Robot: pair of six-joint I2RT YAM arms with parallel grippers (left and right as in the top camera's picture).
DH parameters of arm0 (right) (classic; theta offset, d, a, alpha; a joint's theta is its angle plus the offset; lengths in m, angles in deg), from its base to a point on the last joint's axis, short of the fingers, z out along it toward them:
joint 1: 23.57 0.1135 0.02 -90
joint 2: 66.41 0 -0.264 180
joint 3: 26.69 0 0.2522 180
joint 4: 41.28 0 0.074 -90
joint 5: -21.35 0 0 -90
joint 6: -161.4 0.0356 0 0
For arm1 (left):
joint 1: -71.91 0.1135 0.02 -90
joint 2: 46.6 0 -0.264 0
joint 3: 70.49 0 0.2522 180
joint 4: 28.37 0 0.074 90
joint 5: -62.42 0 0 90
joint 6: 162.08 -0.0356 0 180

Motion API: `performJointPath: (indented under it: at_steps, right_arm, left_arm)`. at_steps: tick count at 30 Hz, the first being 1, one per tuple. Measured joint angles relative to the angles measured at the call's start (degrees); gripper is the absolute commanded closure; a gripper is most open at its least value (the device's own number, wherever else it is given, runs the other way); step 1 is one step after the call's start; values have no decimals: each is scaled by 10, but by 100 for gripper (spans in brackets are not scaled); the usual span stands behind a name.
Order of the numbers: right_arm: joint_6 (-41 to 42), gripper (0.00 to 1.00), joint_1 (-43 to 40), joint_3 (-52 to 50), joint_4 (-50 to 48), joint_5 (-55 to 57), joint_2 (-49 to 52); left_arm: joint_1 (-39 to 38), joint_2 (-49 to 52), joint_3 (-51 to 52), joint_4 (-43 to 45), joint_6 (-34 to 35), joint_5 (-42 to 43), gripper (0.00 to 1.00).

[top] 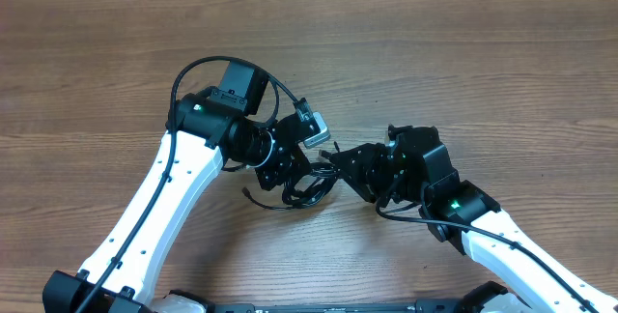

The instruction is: Untangle cables

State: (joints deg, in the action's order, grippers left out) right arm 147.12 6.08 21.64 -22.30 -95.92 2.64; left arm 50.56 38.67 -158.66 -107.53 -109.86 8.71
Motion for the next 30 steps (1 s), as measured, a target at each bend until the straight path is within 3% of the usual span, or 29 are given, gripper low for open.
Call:
performJointPath:
  at_steps: [7,20,23,30]
  right_arm:
    - [11,95,0,0,-3,0,0]
    - [50,96,2,0,-19,70,0]
    - [39,96,3,0,-48,91,0]
    - [-1,96,3,0,-71,121,0]
  left_arm:
    - [0,0,0,0,-12,19,96]
    - [0,0,0,5,-5,38,96]
    - [0,0,0,7,26,29,96]
    - [0,0,0,54,203,-56,96]
